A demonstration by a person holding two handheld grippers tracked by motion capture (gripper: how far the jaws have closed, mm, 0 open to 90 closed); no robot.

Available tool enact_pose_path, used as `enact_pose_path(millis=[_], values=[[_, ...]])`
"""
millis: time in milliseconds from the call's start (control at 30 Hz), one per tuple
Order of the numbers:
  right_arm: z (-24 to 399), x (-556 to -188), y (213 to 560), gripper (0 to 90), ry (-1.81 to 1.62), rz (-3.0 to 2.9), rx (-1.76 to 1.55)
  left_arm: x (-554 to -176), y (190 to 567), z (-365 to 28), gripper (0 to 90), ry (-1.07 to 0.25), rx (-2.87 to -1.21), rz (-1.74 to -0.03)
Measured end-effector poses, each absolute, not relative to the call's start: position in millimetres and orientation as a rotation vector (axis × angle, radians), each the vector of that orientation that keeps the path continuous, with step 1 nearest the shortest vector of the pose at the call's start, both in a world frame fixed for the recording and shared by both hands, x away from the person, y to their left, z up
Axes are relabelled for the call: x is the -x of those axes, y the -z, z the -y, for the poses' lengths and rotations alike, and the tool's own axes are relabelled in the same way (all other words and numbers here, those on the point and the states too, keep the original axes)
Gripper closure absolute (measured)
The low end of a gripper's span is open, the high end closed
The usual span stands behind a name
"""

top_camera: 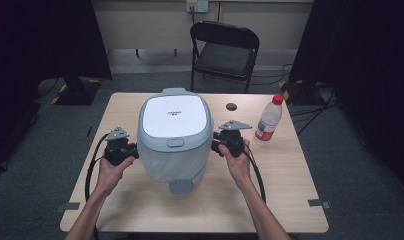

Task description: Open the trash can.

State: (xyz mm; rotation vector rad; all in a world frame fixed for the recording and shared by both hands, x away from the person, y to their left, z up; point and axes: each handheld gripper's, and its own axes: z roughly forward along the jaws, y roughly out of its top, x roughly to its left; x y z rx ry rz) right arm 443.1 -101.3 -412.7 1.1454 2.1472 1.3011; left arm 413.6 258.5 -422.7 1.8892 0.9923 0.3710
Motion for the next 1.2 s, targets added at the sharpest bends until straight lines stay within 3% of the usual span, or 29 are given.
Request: enact_pose_path(millis=[633,833,933,967,1100,1200], values=[[100.9,-409.1,413.5,69.3,-1.268,-2.190,-1.134,-390.3,426.5,-267.3,76.0,-0.292,-1.874,-0.950],[97.4,-404.6,412.4,61.2,-1.233,-2.190,-1.155,-388.5,428.1,-272.4,74.9,-0.296,-1.875,-0.934],[100.4,-408.4,413.0,41.4,-1.193,-2.171,-1.183,-389.8,428.7,-275.1,60.9,-0.314,-1.863,-0.960],[101.1,-409.4,412.7,38.5,-1.182,-2.174,-1.194,-390.8,429.2,-276.3,58.4,-0.316,-1.862,-0.980],[107.8,-415.2,411.2,33.4,-1.185,-2.171,-1.208,-393.5,434.5,-288.0,50.9,-0.317,-1.826,-1.037],[122.9,-417.5,413.1,34.5,-1.261,-2.167,-1.251,-395.8,439.2,-299.1,43.8,-0.346,-1.827,-1.087]])
